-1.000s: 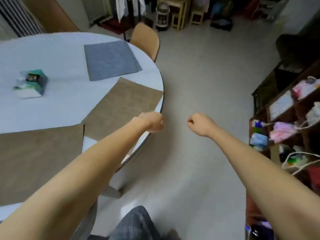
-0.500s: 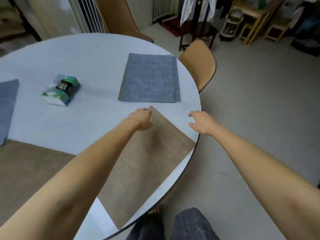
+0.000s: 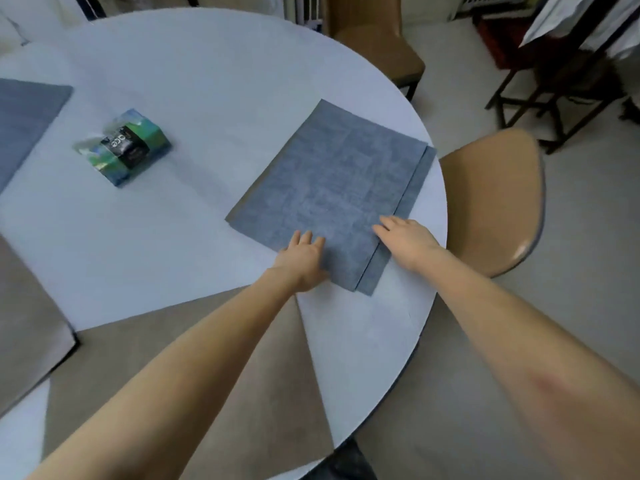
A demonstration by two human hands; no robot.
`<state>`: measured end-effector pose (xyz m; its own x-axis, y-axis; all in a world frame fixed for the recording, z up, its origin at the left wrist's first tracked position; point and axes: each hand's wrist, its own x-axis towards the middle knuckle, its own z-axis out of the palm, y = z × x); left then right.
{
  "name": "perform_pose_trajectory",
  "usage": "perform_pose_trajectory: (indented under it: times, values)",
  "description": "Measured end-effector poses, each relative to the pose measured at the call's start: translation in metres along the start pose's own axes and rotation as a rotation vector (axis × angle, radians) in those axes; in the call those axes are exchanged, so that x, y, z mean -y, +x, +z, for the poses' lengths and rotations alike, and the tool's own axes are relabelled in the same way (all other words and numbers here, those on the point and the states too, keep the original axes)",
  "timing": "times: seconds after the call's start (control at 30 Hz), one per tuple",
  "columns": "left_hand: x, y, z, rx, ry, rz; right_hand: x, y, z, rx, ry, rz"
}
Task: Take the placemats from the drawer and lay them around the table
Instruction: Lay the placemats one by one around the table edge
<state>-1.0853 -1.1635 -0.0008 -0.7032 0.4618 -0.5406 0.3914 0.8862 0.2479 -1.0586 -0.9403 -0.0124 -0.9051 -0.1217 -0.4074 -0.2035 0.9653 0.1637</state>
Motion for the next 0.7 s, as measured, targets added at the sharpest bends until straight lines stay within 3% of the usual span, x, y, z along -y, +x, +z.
perform_pose_trajectory:
  times: [0.17, 0.37, 0.57, 0.7]
  values:
    - [-0.045, 0.041, 0.028, -0.108, 0.020, -0.070, -0.042, 0.054, 0.016, 0.018, -0.175, -0.199]
    - [-0.072, 0.063, 0.053, -0.147, 0.089, -0.263, -0.054, 0.075, 0.023, -0.056, -0.151, -0.320]
    - [-0.080, 0.065, 0.047, -0.073, 0.106, -0.238, -0.066, 0.074, 0.026, -0.039, -0.161, -0.399]
    - [-0.080, 0.069, 0.035, -0.108, 0.031, -0.227, -0.070, 0.078, 0.025, -0.080, -0.047, -0.397]
